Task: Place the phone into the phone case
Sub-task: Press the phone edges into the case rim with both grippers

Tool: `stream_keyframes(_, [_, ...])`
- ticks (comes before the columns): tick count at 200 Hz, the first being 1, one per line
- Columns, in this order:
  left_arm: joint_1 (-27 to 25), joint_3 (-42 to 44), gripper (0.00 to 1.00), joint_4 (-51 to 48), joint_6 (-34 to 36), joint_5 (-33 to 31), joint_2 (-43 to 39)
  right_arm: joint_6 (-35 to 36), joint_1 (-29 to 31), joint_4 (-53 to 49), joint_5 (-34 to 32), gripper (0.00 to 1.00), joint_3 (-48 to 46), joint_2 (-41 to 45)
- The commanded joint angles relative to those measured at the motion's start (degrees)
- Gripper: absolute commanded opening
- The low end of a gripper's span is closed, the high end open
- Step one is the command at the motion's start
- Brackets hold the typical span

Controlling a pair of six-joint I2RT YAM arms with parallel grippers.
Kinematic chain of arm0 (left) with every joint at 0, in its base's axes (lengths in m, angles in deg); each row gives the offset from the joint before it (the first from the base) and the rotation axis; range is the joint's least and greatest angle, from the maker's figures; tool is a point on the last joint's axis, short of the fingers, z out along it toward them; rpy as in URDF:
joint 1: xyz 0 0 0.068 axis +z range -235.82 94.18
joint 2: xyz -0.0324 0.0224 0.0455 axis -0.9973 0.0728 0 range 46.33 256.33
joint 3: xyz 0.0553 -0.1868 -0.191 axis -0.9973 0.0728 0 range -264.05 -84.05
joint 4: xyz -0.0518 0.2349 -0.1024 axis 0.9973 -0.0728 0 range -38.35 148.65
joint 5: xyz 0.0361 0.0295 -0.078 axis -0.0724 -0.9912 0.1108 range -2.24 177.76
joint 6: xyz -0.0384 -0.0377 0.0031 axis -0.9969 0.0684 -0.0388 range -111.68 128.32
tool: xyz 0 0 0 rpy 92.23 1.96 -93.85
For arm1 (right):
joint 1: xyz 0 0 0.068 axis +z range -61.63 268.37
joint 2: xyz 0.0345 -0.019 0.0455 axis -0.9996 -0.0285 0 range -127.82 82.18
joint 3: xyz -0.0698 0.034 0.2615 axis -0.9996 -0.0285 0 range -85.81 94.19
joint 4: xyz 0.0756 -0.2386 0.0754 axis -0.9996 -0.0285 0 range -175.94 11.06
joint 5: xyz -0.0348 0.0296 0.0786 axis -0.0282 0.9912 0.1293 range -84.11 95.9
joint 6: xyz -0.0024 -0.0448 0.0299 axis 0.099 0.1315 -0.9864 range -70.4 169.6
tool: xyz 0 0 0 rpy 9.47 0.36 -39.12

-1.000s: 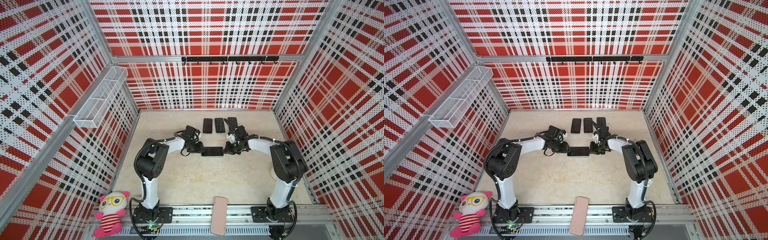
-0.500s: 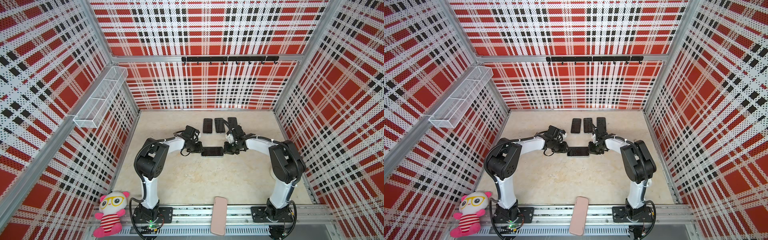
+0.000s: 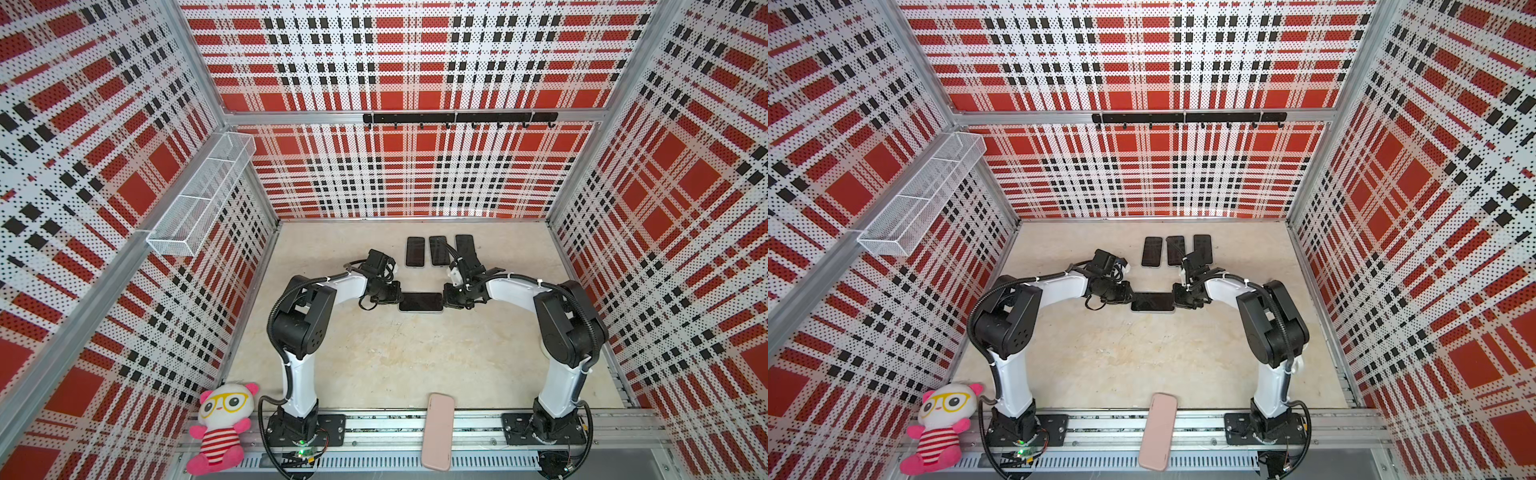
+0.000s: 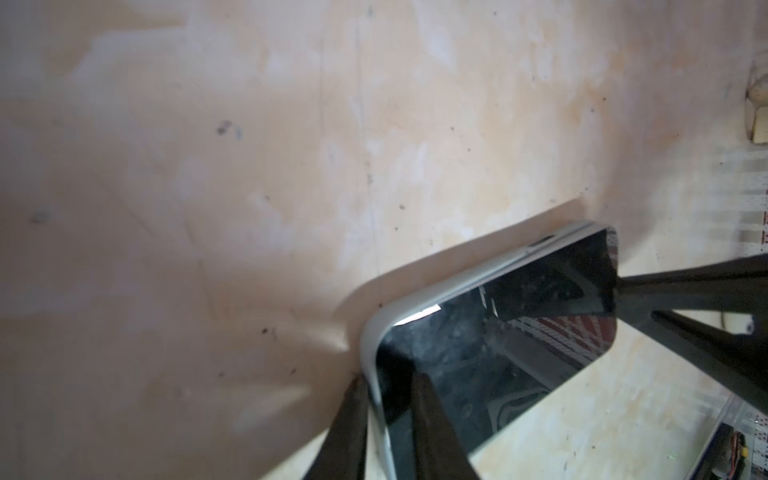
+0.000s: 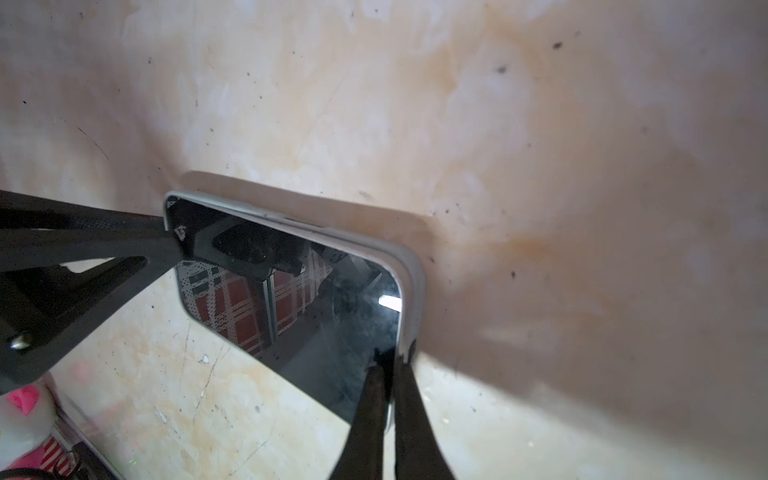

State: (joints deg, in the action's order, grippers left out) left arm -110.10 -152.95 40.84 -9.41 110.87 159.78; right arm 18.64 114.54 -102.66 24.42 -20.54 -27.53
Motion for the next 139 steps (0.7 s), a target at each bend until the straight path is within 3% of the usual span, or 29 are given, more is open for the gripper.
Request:
stream_keyframes(1, [-1.9,1.5,0.21,-3.0,1.0,-1.4,5.2,1.2,10.2,-6.5,2.7,0.07,-7.6,-20.1])
stream_keyframes(78, [-2.1,1.4,0.19,-2.9,0.7,-0.8,6.2,3.2,13.5,-12.6,-1.6,0.07,-2.8,-25.2])
stream_keyframes(115, [-1.7,1.2,0.19,-3.1,1.0,-1.7,5.2,3.1,9.9,-15.1,-5.9,0.08,-2.2,-12.9])
stream_keyframes(139, [-1.4,1.1,0.19,-3.3,1.4,-2.3,4.2,5.2,7.0,-20.2,-8.2,0.13,5.3,-4.0])
